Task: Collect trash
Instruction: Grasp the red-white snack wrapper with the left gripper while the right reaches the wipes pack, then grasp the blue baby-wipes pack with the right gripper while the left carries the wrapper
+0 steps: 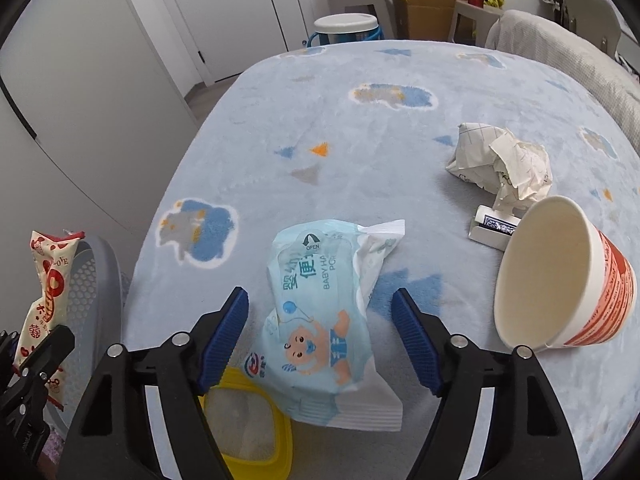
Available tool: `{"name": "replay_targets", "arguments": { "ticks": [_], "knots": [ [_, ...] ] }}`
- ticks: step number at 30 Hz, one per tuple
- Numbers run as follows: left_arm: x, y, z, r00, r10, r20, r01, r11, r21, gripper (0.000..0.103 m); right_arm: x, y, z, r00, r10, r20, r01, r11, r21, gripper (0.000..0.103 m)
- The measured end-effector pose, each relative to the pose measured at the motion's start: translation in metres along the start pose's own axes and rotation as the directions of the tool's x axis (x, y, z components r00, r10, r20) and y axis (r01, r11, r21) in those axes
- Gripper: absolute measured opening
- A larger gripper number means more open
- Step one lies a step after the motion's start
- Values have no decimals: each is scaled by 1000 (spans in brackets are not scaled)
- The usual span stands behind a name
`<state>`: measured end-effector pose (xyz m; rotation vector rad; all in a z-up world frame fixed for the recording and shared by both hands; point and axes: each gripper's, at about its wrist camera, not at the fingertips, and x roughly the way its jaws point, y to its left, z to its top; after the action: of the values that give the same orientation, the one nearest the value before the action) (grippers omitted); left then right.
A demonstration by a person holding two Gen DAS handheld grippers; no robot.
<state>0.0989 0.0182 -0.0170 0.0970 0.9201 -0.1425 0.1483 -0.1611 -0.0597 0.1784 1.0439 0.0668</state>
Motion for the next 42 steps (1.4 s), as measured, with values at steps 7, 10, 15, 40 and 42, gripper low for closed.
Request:
{"name": "replay_targets", "arguments": {
  "ticks": [7, 10, 15, 40, 42],
  "knots": [
    [-3, 7, -1, 1000, 1, 7, -1, 1000, -22, 29, -10, -1, 0, 999, -1, 47, 1, 1000, -7, 50],
    [-7, 7, -1, 1000, 6, 20, -5, 1000, -23, 29, -19, 3, 1, 998, 18, 67, -17, 1000, -9, 50],
    [-11, 14, -2, 1000, 14, 27, -13, 999, -42, 29, -33, 17, 3, 993, 64, 98, -61, 998, -36, 50],
    [-32, 111, -34, 978, 211, 1, -206, 957, -203, 29, -52, 147, -20, 943, 331, 40, -310, 914, -264, 50],
    [-31, 119, -39, 976, 217, -12, -214, 954, -212, 29, -51, 154, -23, 937, 347, 27, -326, 903, -279, 50]
  ]
}}
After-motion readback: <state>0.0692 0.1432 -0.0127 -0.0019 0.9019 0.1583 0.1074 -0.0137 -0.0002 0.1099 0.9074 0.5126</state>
